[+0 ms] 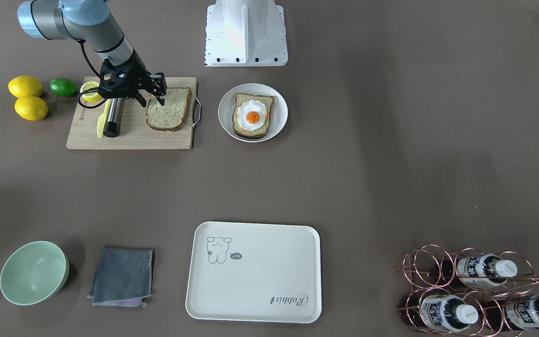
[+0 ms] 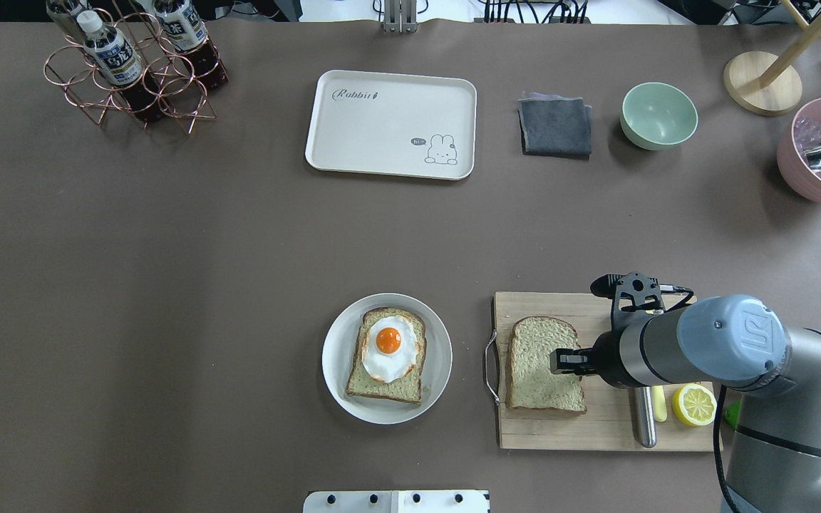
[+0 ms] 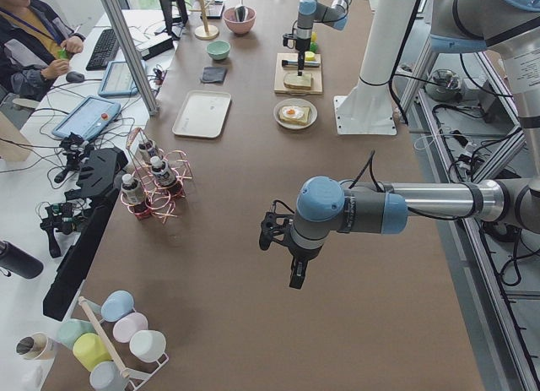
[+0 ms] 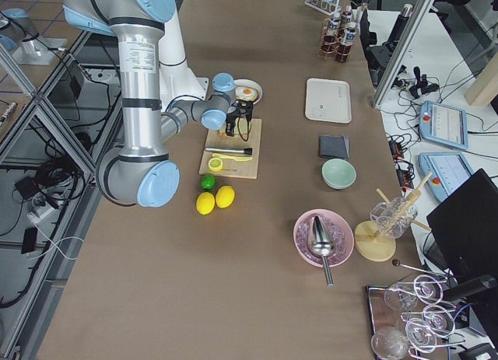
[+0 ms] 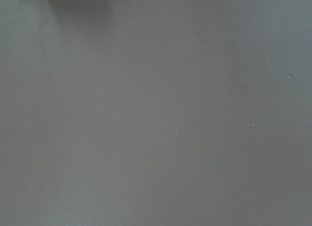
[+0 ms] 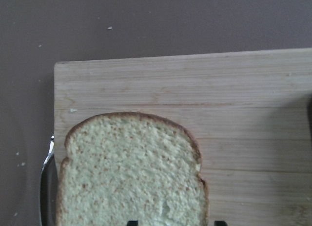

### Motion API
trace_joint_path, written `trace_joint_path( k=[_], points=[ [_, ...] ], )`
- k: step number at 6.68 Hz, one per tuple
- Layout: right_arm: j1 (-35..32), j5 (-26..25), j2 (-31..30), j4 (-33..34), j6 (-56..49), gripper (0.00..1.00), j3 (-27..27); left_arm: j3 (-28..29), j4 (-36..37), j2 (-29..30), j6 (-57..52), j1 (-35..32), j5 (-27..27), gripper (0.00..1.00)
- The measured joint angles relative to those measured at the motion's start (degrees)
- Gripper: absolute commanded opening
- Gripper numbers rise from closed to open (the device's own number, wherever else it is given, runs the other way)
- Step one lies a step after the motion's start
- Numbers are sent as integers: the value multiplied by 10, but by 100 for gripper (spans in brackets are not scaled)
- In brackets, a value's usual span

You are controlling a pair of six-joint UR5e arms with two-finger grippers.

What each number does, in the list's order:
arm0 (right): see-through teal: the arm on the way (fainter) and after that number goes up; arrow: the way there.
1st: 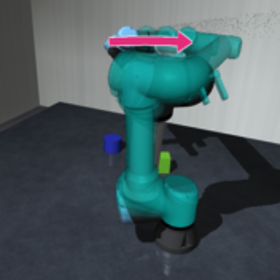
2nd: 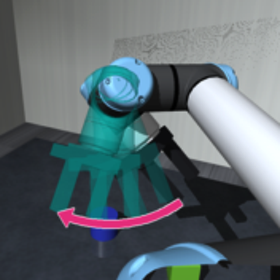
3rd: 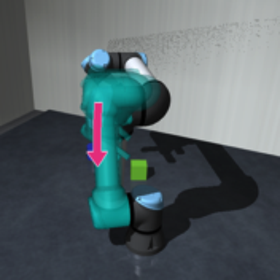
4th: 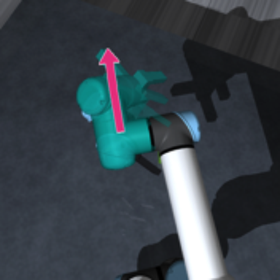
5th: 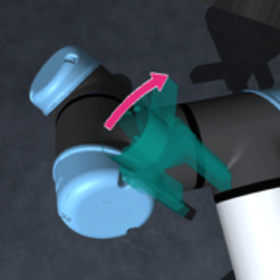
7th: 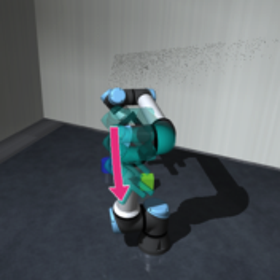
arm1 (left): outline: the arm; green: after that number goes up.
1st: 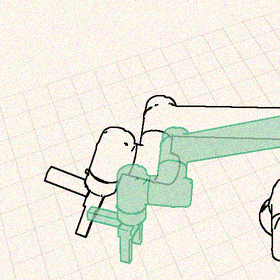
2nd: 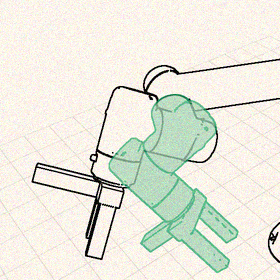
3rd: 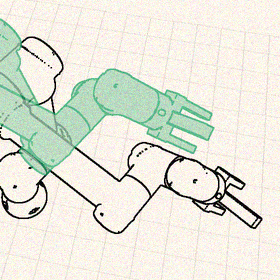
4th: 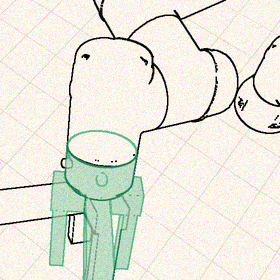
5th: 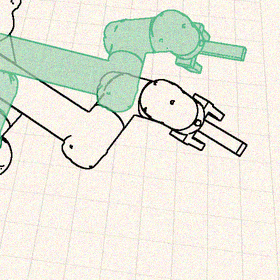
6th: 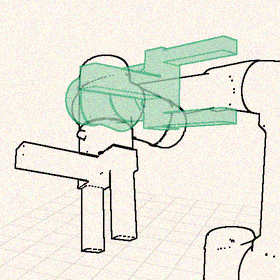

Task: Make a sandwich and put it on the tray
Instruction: 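Move the right gripper down to the bread slice on the cutting board, then grasp the bread slice edge with the right gripper and lift it, then carry the bread over the egg toast and lower it on top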

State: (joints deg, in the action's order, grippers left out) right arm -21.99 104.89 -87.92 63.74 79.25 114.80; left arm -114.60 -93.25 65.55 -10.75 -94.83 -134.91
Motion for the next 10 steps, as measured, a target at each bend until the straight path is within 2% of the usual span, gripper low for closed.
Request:
trace_joint_path(
  k=[1,2,3,7,10],
  points=[
    [0,1,-2,-1,1,35,-1,-1,0,0,0,0,0,98],
    [-1,1,-4,-1,2,27,-2,-1,0,0,0,0,0,98],
    [-1,1,-5,-2,4,0,-3,-1,0,0,0,0,0,98],
    [-8,8,8,-4,13,0,-5,-2,0,2,0,0,0,98],
    [-65,80,66,0,28,0,1,-3,0,5,2,0,-1,98]
  ],
)
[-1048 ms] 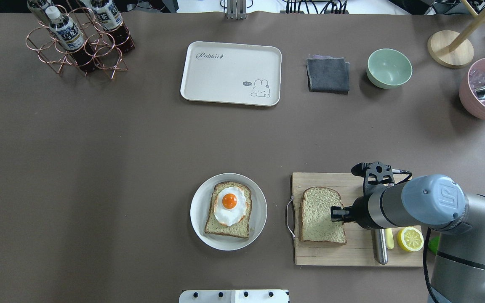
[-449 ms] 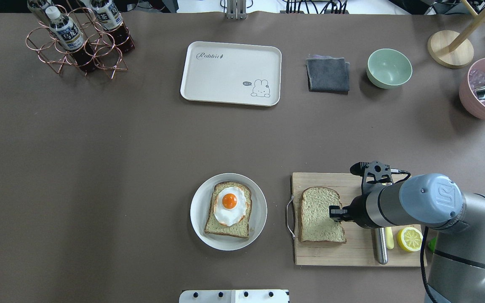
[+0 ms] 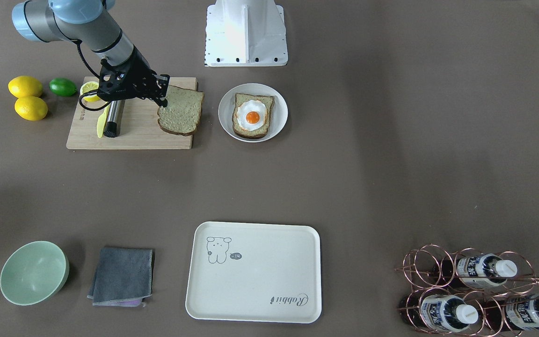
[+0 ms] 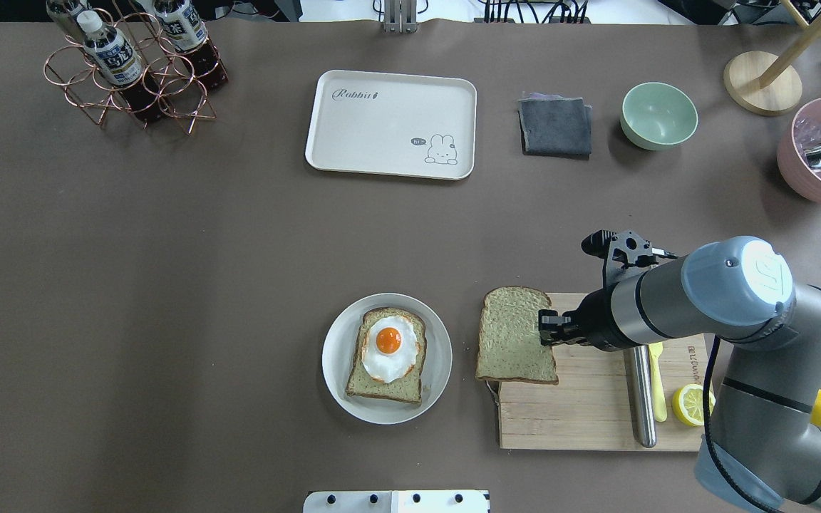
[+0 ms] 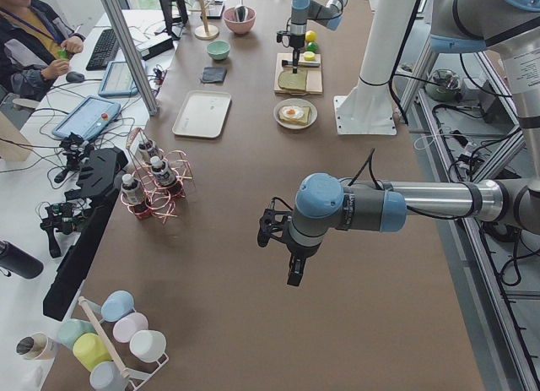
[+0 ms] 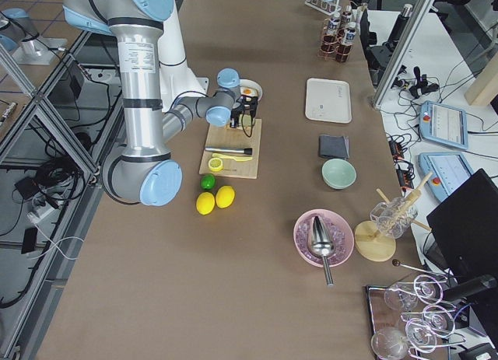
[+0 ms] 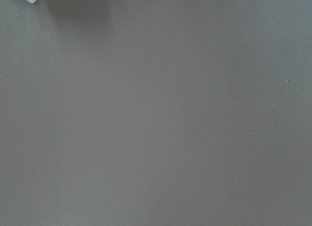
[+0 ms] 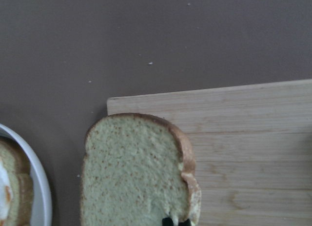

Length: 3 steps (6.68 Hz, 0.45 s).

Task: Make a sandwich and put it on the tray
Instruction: 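Carry the bread over the egg toast and lower it on top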

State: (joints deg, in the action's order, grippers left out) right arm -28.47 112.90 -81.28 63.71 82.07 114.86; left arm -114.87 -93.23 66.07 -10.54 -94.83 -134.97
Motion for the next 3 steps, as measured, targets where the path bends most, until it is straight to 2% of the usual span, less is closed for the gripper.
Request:
trace_joint_path(
  k=[3],
  points=[
    [27,2,86,-2,74,0,-20,-1,1,4,2,1,0,98]
  ],
)
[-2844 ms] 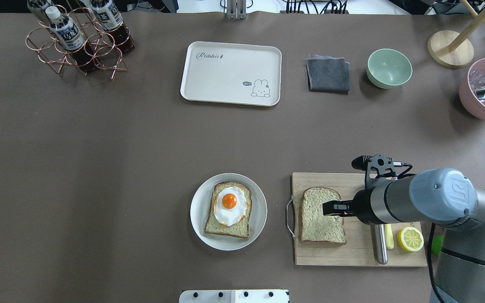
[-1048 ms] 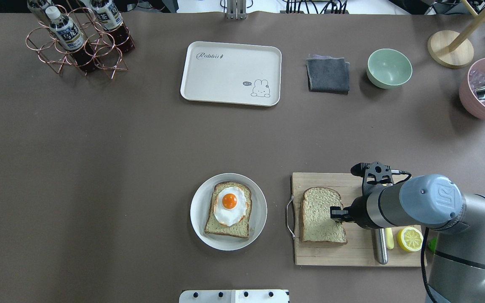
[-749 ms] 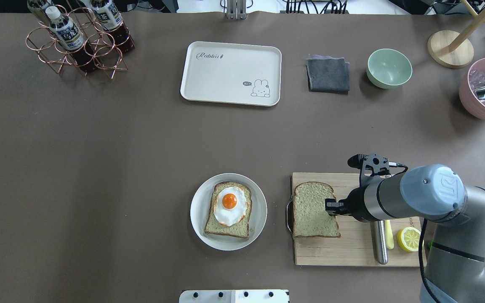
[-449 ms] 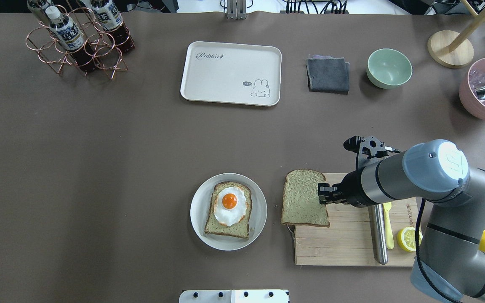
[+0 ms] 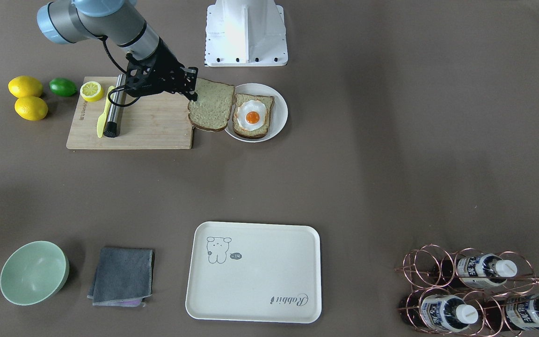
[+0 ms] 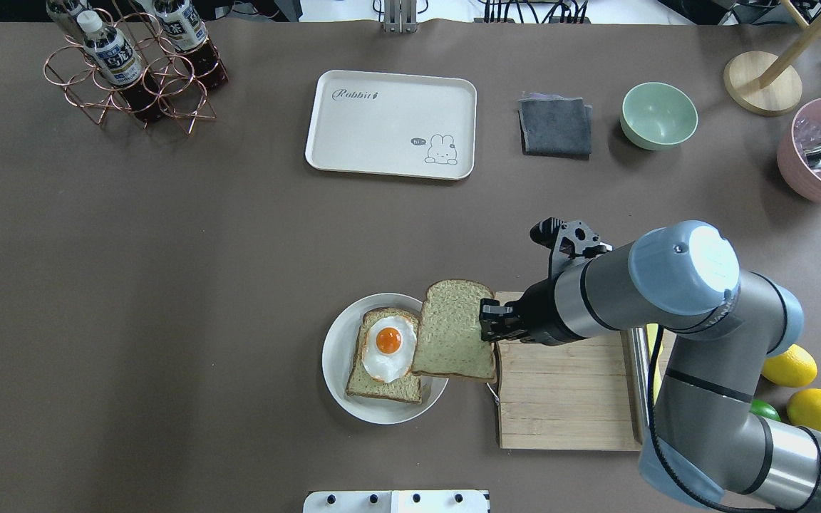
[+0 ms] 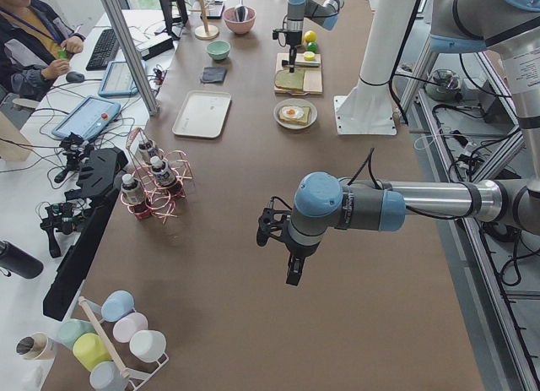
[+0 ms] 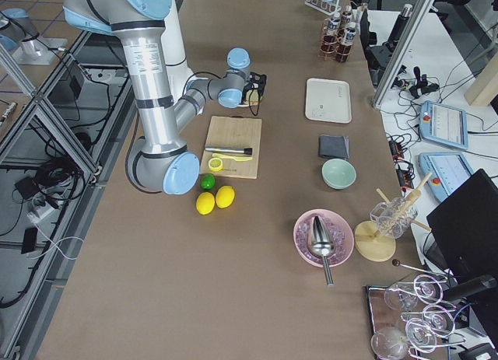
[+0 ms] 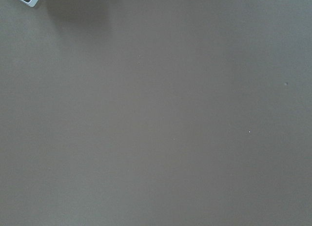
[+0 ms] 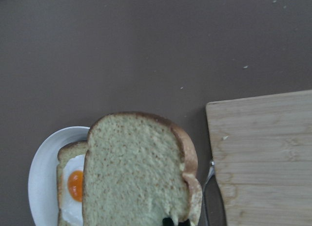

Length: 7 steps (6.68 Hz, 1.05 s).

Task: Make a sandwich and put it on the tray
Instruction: 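Carry the bread over the egg toast and lower it on top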

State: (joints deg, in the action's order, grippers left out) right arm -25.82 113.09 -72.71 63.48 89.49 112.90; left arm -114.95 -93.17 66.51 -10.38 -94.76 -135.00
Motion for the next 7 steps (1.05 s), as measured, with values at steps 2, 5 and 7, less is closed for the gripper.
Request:
trace_joint_path(
  k=[2,5,7],
  points=[
    [34,-19,42,-3,26,0,-20,-1,0,1,0,0,-7,98],
    [44,-39,91,-5,25,0,-70,-2,0,0,0,-1,-20,98],
    [45,-49,101,-5,24,0,-93,-4,0,0,0,-1,-21,98]
  ],
)
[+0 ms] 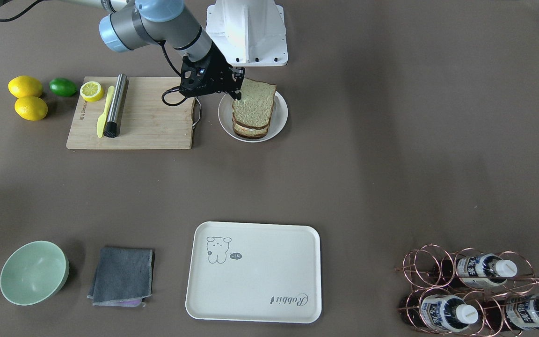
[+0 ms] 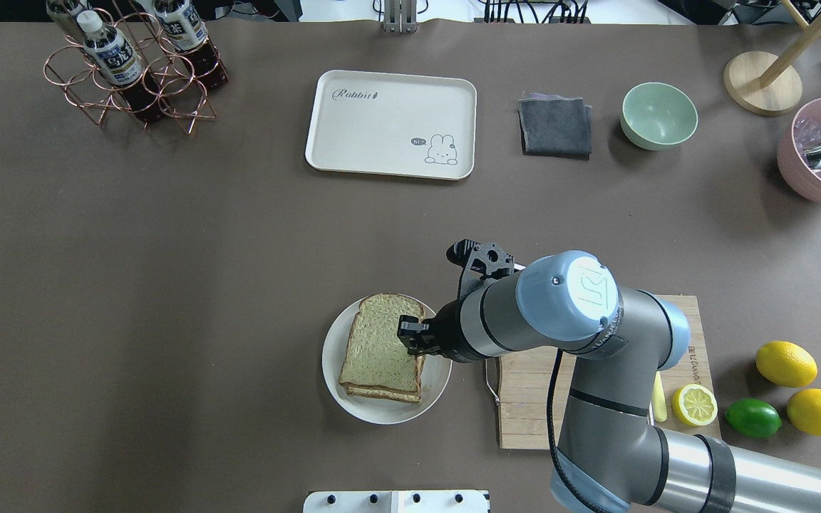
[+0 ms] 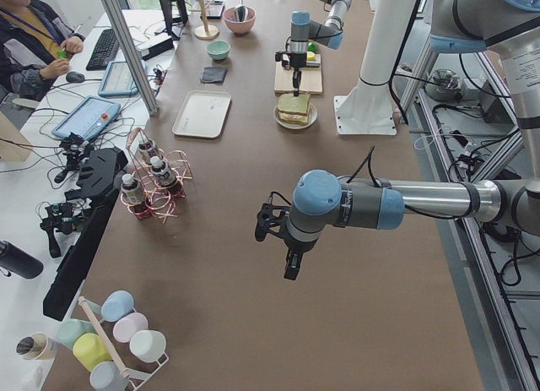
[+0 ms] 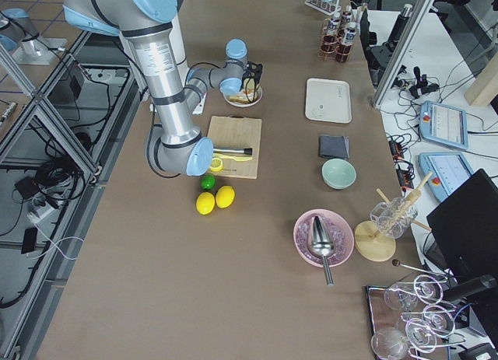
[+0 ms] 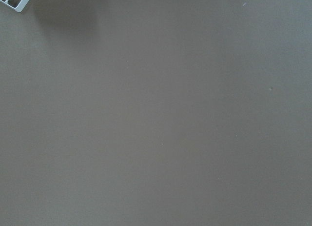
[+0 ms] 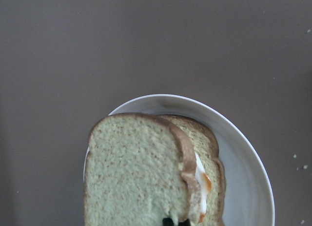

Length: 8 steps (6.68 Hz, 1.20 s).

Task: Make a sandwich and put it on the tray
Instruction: 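Carry the bread over the egg toast and lower it on top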

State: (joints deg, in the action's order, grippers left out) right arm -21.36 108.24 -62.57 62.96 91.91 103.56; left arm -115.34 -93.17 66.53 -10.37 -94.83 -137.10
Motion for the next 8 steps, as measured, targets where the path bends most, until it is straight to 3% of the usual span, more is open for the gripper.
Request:
trace_joint_path(
  k=[4,7,8],
  points=[
    [10,-9,7,-1,0,0,-27,-8,0,-1,1,0,0,98],
    [17,-13,6,-1,0,52,-28,-9,0,-1,1,0,0,98],
    [18,-13,6,-1,0,64,-28,-9,1,-1,1,0,0,98]
  ],
)
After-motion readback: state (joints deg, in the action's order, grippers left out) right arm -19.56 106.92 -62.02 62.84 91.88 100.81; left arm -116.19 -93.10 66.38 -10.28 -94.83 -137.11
